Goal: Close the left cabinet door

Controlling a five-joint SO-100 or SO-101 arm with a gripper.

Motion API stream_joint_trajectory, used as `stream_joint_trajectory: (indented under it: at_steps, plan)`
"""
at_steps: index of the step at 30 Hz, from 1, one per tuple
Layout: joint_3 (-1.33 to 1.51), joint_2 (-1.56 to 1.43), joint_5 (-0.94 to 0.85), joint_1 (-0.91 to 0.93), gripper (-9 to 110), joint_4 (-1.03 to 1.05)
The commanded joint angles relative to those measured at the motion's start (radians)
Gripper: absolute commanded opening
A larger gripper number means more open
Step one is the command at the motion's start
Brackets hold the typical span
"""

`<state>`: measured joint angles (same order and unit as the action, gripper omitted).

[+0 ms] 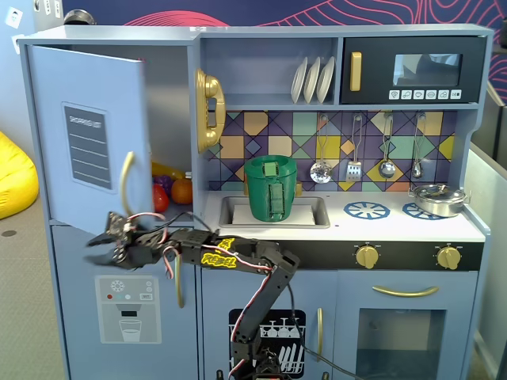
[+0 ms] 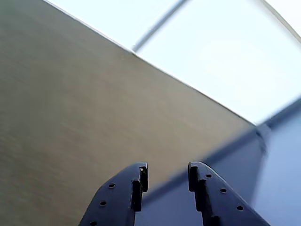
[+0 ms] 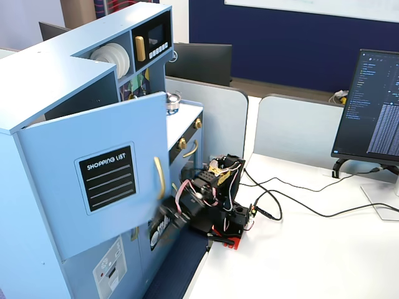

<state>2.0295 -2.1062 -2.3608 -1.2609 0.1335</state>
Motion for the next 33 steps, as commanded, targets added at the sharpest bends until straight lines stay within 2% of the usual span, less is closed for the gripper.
stream_joint_trajectory:
  at_steps: [1, 10, 16, 18, 21, 24, 29, 33]
  plan:
    - [-0.006, -0.091, -0.018, 0.164, 0, -0.058]
    - [0.028, -0.063, -0.025, 0.486, 0, -0.196]
    - [0.060, -0.078, 0.008, 0.520, 0, -0.201]
    - [0.069, -0.138, 0.057, 0.479, 0, -0.106]
    - [0.074, -0.259, 0.184, 0.439, 0, 0.183]
    - [0.153, -0.368, 0.298, 0.472, 0, 0.360]
    - [0.449, -0.572, 0.426, 0.738, 0, 0.531]
    - [0.650, -0.723, 0.546, 0.965, 0, 0.750]
